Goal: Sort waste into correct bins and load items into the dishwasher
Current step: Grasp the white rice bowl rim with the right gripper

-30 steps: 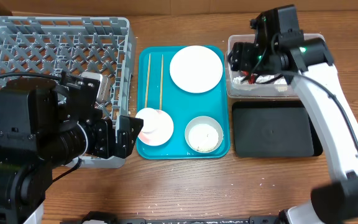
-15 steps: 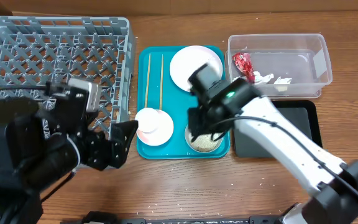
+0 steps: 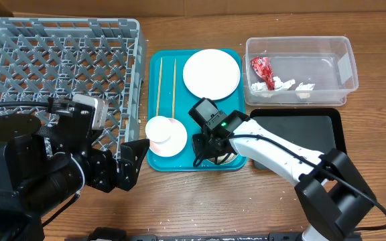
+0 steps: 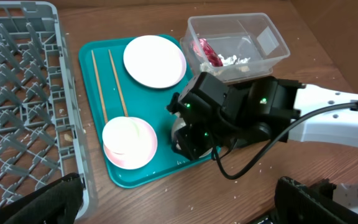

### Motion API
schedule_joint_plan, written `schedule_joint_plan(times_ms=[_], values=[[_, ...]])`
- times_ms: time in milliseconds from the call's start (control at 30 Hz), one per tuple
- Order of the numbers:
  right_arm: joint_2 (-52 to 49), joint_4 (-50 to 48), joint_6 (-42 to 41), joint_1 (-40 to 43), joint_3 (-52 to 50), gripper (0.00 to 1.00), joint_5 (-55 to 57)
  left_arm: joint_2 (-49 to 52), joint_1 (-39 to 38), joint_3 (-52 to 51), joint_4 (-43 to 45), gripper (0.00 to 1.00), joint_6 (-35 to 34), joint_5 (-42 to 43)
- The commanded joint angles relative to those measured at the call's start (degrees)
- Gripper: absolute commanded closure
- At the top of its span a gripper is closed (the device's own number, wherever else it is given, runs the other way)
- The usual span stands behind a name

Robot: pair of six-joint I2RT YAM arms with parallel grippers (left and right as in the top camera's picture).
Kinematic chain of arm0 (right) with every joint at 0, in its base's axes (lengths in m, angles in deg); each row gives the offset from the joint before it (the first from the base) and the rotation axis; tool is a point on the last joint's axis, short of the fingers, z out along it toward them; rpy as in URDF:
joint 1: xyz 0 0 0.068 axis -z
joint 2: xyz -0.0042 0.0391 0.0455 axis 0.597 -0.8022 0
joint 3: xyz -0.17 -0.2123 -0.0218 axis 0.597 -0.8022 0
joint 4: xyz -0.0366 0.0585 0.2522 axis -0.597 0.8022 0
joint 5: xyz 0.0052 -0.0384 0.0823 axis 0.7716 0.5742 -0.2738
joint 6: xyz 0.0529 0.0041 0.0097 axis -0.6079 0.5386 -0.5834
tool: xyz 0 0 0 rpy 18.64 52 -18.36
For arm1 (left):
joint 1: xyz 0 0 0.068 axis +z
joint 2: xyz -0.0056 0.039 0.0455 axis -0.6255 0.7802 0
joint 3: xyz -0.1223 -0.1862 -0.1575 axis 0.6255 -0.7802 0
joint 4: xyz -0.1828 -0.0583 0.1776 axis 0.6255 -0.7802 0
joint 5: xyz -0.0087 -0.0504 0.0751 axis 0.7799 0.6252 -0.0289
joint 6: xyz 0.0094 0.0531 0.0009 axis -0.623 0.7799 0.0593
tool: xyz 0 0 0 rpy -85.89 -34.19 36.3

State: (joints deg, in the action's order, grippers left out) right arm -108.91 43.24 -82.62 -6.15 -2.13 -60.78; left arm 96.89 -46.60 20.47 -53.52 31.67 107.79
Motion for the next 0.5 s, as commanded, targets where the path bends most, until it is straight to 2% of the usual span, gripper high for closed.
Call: schedule_joint_plan(times_ms=[0, 133, 300, 467], values=[[-0.6, -0.6, -0.3, -0.3, -0.3, 0.74, 2.9, 0.1, 0.0, 0.3, -0.1, 0.00, 0.4, -0.2], [-1.4, -1.0, -0.3, -0.3, -0.3, 0.74, 7.3, 0.1, 0.0, 0.3, -0.1, 0.00, 0.4, -0.2], [-2.9, -0.8, -0.3, -0.3, -0.3, 0.96, 7.2, 0.1, 0.0, 0.3, -0.1, 0.00, 0.4, -0.2], [-1.4, 8.1, -0.3, -0.2, 6.8, 0.96, 7.0, 0.1, 0.0, 0.3, 0.0, 0.00, 0.5, -0.3]])
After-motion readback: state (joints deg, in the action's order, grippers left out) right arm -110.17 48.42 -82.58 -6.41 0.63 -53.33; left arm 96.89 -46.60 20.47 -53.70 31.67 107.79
